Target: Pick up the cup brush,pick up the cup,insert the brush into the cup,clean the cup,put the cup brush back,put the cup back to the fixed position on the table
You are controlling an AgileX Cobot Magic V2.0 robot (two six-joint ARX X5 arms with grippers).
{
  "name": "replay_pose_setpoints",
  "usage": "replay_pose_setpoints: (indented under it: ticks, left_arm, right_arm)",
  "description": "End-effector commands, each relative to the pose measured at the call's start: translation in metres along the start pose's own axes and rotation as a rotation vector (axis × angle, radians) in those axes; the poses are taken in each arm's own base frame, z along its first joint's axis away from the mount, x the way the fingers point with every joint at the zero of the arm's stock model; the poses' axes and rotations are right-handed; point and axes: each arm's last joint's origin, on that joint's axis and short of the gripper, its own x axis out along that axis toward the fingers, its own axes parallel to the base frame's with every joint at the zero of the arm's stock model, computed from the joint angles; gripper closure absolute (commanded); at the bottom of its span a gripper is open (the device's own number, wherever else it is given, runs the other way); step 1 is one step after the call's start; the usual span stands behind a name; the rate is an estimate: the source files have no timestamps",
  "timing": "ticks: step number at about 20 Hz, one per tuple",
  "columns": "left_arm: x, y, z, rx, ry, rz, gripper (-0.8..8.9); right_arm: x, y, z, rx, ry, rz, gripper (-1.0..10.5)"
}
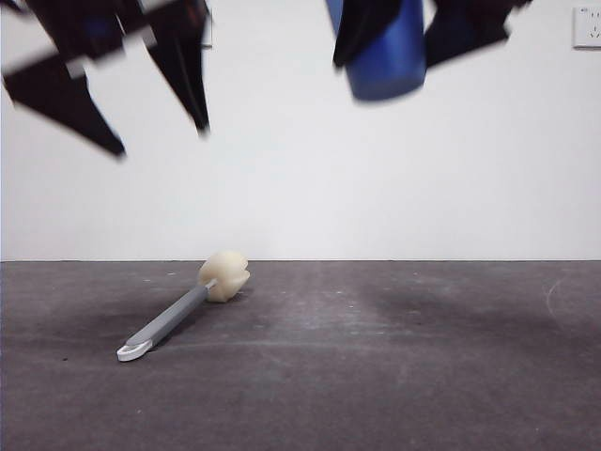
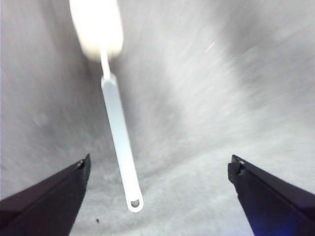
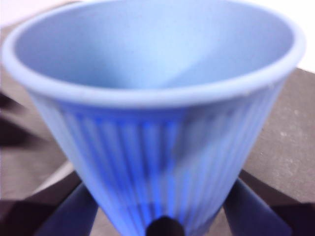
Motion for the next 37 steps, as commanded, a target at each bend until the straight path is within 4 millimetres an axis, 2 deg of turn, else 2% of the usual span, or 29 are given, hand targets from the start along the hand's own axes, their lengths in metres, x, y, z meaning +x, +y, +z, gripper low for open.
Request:
replay_pose_setpoints:
  ticks: [1,5,7,12,15,18,23,25,32,33,36,37]
  left_arm:
    - [-0.041,0.000,-0.007,0.051,-0.095,-0.018,3.41]
    - [-0.100,0.001,-0.028,0.064,-0.208,-0.049,3.42]
    - [-0.120,0.003,-0.038,0.068,-0.255,-0.061,3.42]
    - [-0.146,0.006,-0.057,0.069,-0.294,-0.069,3.42]
    - [-0.148,0.007,-0.061,0.066,-0.277,-0.069,3.42]
    - [-0.148,0.008,-0.063,0.065,-0.257,-0.062,3.42]
    - [-0.148,0.008,-0.063,0.068,-0.255,-0.061,3.42]
    - [-0.148,0.008,-0.063,0.067,-0.255,-0.061,3.42]
    - [-0.147,0.008,-0.064,0.067,-0.246,-0.058,3.42]
    - [-0.147,0.008,-0.064,0.067,-0.243,-0.057,3.42]
    - [-0.147,0.008,-0.065,0.065,-0.231,-0.052,3.42]
    - [-0.147,0.009,-0.066,0.065,-0.226,-0.049,3.42]
  right_arm:
    - [0.022,-0.002,-0.016,0.015,-0.030,-0.038,9.6]
    - [0.055,-0.010,-0.045,0.031,-0.027,-0.086,9.6]
    - [0.067,-0.015,-0.065,0.056,-0.024,-0.102,9.6]
    - [0.094,-0.024,-0.105,0.089,-0.045,-0.054,9.6]
    - [0.115,-0.028,-0.128,0.102,-0.039,-0.039,9.6]
    - [0.128,-0.032,-0.145,0.121,-0.032,-0.059,9.6]
    - [0.132,-0.045,-0.150,0.129,-0.040,-0.064,9.6]
    - [0.136,-0.049,-0.158,0.133,-0.013,-0.042,9.6]
    - [0.140,-0.050,-0.174,0.140,0.076,0.003,9.6]
    - [0.140,-0.050,-0.177,0.142,0.098,0.003,9.3]
    - [0.139,-0.047,-0.183,0.138,0.166,0.014,7.2]
    - [0.139,-0.046,-0.184,0.138,0.183,0.018,6.9]
